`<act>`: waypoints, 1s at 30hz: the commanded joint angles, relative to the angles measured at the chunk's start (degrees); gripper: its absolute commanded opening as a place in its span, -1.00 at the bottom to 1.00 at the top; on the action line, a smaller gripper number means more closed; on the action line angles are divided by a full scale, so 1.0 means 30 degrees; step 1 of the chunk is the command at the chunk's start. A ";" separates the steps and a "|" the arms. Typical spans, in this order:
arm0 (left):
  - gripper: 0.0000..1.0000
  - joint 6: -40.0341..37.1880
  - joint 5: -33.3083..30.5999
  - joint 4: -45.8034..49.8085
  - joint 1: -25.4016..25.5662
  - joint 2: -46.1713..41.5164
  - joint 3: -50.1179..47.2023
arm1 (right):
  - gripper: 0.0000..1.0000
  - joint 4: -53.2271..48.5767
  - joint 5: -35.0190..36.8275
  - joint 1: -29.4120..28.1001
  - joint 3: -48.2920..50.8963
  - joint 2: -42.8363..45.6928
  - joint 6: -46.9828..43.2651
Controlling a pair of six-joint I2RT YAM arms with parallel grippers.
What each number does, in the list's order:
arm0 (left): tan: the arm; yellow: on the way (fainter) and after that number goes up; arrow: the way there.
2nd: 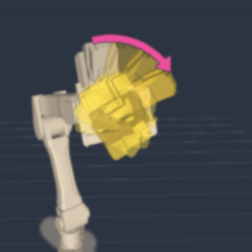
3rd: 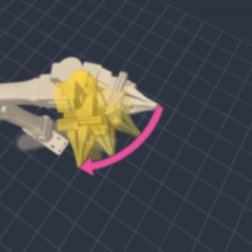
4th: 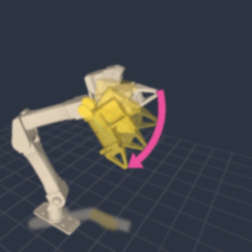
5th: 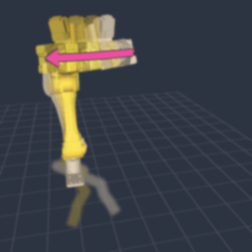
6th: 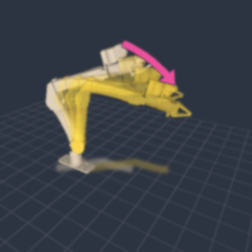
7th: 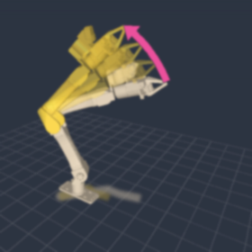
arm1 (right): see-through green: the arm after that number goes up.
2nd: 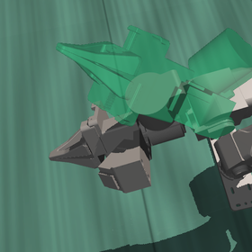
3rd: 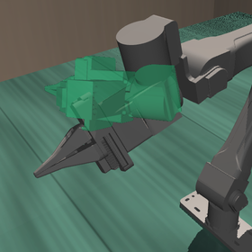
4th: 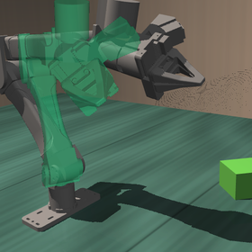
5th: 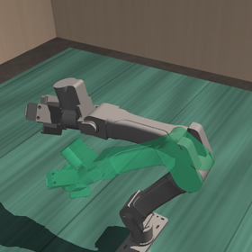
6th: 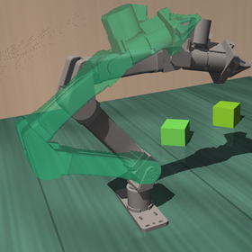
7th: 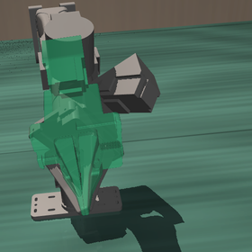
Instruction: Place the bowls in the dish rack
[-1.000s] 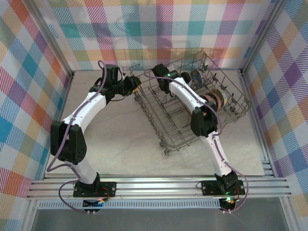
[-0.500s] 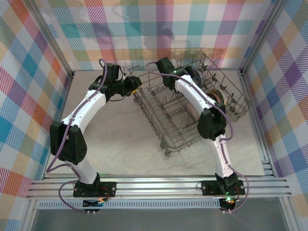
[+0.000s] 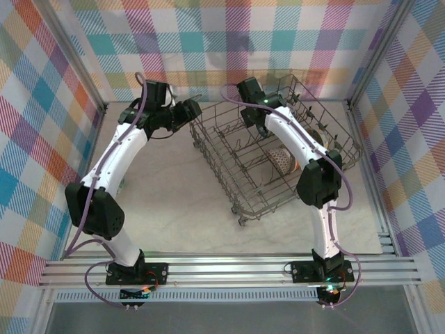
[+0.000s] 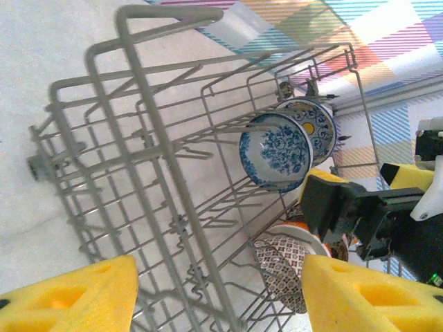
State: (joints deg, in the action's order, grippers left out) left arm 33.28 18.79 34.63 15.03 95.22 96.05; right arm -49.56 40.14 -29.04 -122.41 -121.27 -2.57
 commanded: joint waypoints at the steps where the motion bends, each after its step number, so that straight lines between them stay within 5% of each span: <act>1: 0.32 -0.0777 -0.2072 0.2701 -0.0917 -0.2156 0.0316 | 1.00 0.0582 -0.1334 0.0295 0.0562 0.1416 0.0417; 9: 0.45 -0.1101 -0.3266 0.6937 -0.5510 -0.5692 -0.3112 | 1.00 0.0610 -0.3700 0.1009 0.1625 0.2396 0.0997; 16: 0.48 -0.2692 -0.2688 0.8696 -1.0070 -0.3984 -0.5484 | 0.99 0.1605 -0.5471 0.1000 0.3551 0.3495 0.1475; 30: 0.52 -0.3660 -0.4439 0.8158 -1.2024 0.3898 -0.3173 | 0.99 0.1813 -0.4606 0.1007 0.5728 0.5226 0.0774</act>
State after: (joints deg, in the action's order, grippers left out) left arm 24.56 7.94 57.32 -20.40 104.51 83.35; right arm -45.19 25.93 -25.89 -105.80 -107.87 0.51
